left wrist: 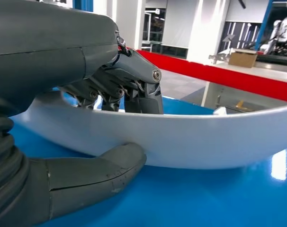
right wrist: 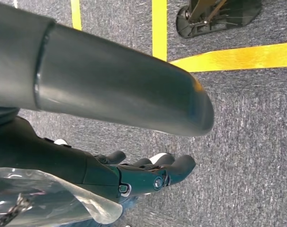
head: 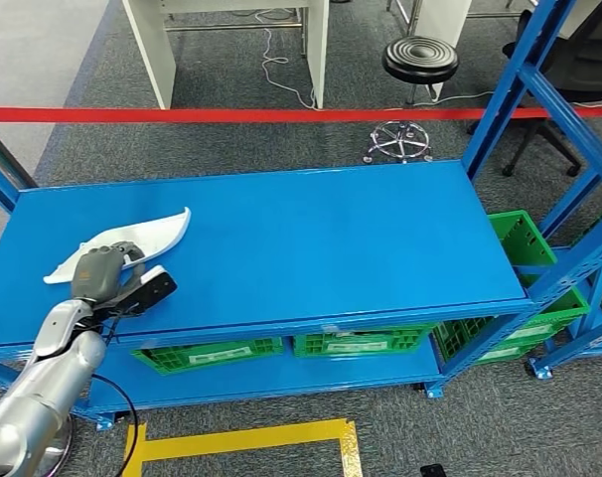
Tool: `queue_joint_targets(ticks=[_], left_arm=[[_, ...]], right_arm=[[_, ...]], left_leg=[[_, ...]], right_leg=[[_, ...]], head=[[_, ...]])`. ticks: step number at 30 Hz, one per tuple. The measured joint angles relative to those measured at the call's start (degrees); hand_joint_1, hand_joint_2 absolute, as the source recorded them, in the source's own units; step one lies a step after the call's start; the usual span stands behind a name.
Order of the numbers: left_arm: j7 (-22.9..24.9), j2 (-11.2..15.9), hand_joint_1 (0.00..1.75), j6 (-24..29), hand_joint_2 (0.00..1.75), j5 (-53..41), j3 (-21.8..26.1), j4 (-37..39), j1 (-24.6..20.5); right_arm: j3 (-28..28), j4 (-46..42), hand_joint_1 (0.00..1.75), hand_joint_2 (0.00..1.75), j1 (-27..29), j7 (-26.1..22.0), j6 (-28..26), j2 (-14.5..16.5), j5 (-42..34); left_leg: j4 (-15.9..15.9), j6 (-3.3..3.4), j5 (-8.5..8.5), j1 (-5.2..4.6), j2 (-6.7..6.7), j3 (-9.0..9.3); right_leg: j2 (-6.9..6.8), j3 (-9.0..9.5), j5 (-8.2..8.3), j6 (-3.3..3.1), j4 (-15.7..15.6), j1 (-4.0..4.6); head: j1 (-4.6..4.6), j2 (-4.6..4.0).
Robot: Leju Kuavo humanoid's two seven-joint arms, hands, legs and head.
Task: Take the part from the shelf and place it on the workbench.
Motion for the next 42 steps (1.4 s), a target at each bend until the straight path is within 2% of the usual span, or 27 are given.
queue_joint_targets(ticks=[5,10,15,20,26,32,38,42], left_arm=[[-1.39,0.27,1.75,-2.00,1.75,1.15,0.00,-0.20,-0.29],[-5.79,1.03,1.75,-5.97,1.75,4.86,0.05,-0.73,-0.78],[-11.28,0.55,1.75,-1.57,1.75,15.07,2.52,-4.27,0.49],[-12.81,-1.88,1.75,-2.27,1.75,26.65,6.61,-13.21,3.21],[-14.80,-3.13,1.75,-0.79,1.75,35.18,8.33,-28.97,6.52],[-16.23,-3.51,1.75,6.74,1.75,36.17,9.55,-45.30,10.62],[-19.13,-3.92,1.75,14.38,1.75,34.96,10.12,-58.16,16.12],[-19.88,-3.88,1.75,15.23,1.75,35.43,10.13,-64.26,20.36]], right_arm=[[0.01,0.00,0.00,0.00,0.00,-0.18,0.08,0.01,0.21],[0.03,0.00,0.00,0.00,0.00,-0.34,0.28,0.02,0.49],[0.03,0.00,0.00,0.00,0.01,-0.39,0.19,0.04,0.49],[0.03,0.00,0.00,0.00,0.00,-0.80,0.36,0.32,0.38],[0.03,0.00,0.00,0.00,0.09,-3.45,-0.37,0.72,0.49],[-0.14,0.01,0.00,0.00,0.18,-8.92,1.71,1.15,-1.48],[-1.47,0.02,0.00,0.00,0.30,-9.13,5.56,1.87,-4.04],[-2.47,0.01,0.00,0.00,0.39,-8.71,7.15,2.23,-4.76]], left_leg=[[0.00,0.00,0.00,0.00,0.00,0.05],[0.00,0.00,0.01,0.00,-0.01,0.08],[0.00,0.01,0.01,0.00,-0.01,0.08],[0.01,0.01,0.00,-0.02,0.01,0.03],[0.02,0.02,-0.02,-0.02,0.01,0.02],[0.00,0.01,-0.03,0.01,0.01,0.02],[-0.02,0.00,-0.06,0.01,0.01,0.02],[-0.02,0.01,-0.10,0.00,0.00,0.02]], right_leg=[[0.00,0.05,0.00,0.00,0.00,0.00],[-0.02,0.09,0.00,0.00,0.00,0.00],[-0.03,0.06,0.00,0.00,0.00,0.00],[0.01,0.02,0.00,0.01,-0.01,-0.02],[0.02,0.00,0.00,0.01,-0.01,-0.02],[0.01,0.00,-0.07,0.02,0.00,0.00],[0.01,0.01,-0.13,0.02,0.00,0.01],[0.00,0.01,-0.16,0.01,-0.01,0.00]], head=[[0.00,0.00],[-0.01,0.00],[-0.01,0.00],[0.01,0.00],[0.00,0.00],[-0.01,0.00],[0.00,0.00],[0.00,0.00]])
